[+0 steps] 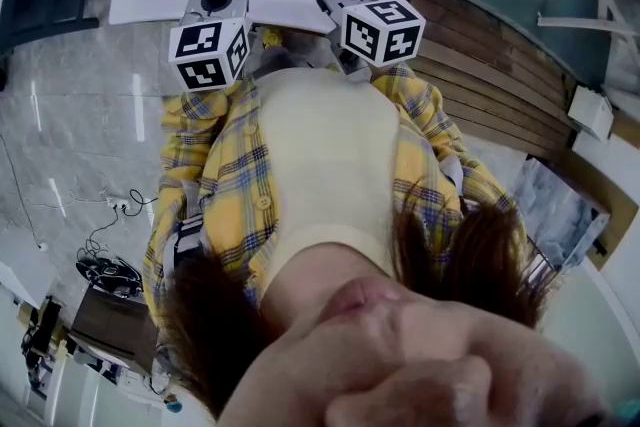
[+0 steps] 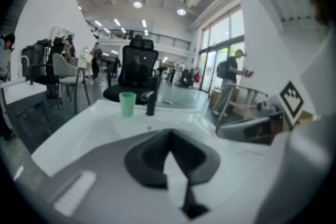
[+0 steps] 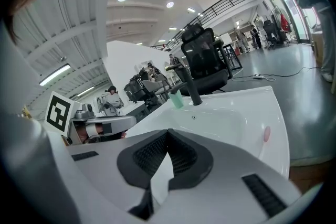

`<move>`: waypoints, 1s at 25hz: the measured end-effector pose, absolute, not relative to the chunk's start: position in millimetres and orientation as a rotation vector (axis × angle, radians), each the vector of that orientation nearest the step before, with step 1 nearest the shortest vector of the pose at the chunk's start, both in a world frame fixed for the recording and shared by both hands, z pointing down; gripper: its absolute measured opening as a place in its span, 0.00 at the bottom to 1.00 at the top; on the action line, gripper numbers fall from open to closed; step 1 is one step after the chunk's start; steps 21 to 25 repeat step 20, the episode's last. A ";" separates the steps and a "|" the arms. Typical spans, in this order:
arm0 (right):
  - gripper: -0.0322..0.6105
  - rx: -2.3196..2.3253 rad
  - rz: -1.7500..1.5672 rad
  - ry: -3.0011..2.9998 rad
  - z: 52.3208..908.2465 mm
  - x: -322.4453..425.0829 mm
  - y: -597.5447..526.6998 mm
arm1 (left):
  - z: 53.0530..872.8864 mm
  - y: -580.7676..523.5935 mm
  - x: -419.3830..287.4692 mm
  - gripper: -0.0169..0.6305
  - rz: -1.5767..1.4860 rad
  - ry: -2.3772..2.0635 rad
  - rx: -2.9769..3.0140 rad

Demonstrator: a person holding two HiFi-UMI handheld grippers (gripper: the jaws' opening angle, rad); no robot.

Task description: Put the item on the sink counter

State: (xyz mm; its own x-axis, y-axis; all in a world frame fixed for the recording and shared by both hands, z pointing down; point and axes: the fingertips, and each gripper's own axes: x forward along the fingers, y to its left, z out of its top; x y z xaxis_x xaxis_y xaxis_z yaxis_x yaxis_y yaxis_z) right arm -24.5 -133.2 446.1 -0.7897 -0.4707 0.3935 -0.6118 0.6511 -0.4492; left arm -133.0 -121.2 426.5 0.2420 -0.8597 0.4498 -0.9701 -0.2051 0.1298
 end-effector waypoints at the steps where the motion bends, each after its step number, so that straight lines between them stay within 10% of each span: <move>1: 0.07 0.878 0.847 -2.629 446.3 -24.2 -133.5 | 427.1 -121.1 -132.9 0.04 0.395 -1.679 2.137; 25: 0.07 0.930 0.838 -2.623 444.1 -16.2 -143.4 | 429.3 -121.3 -142.2 0.04 0.368 -1.694 2.120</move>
